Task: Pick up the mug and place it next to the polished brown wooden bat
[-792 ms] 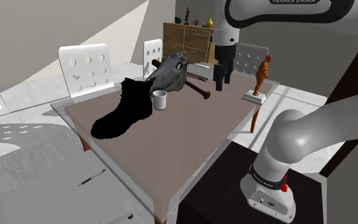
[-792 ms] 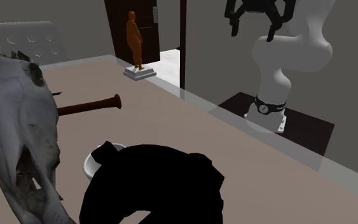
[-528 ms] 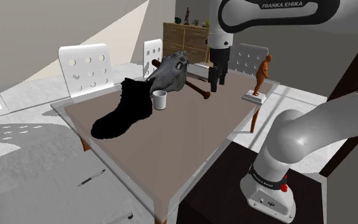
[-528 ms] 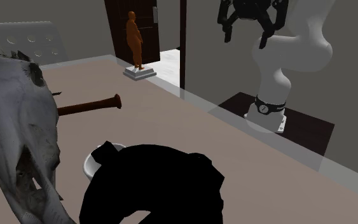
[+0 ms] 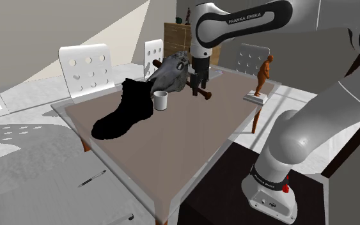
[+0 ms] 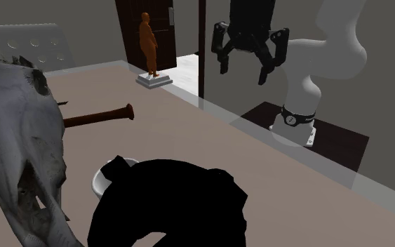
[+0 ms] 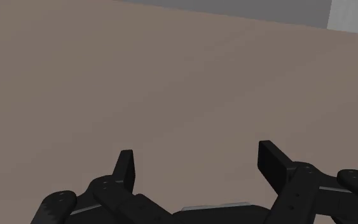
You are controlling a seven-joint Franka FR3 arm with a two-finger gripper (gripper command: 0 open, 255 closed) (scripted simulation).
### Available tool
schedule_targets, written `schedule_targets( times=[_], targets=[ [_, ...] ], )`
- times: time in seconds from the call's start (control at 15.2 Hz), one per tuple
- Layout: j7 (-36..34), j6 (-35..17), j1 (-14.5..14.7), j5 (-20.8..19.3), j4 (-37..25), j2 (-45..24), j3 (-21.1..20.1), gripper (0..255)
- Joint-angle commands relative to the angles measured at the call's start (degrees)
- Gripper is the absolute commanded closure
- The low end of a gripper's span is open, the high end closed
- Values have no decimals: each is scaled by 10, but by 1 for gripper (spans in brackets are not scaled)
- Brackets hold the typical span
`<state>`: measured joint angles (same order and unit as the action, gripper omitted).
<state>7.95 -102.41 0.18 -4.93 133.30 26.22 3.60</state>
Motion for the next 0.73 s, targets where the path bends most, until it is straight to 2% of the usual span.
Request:
schedule_targets(
  times=[0.0,0.66],
  targets=[
    [11,-32,0,-2,-15,-37,6,0],
    [49,-157,6,10,-132,-234,16,0]
  ],
)
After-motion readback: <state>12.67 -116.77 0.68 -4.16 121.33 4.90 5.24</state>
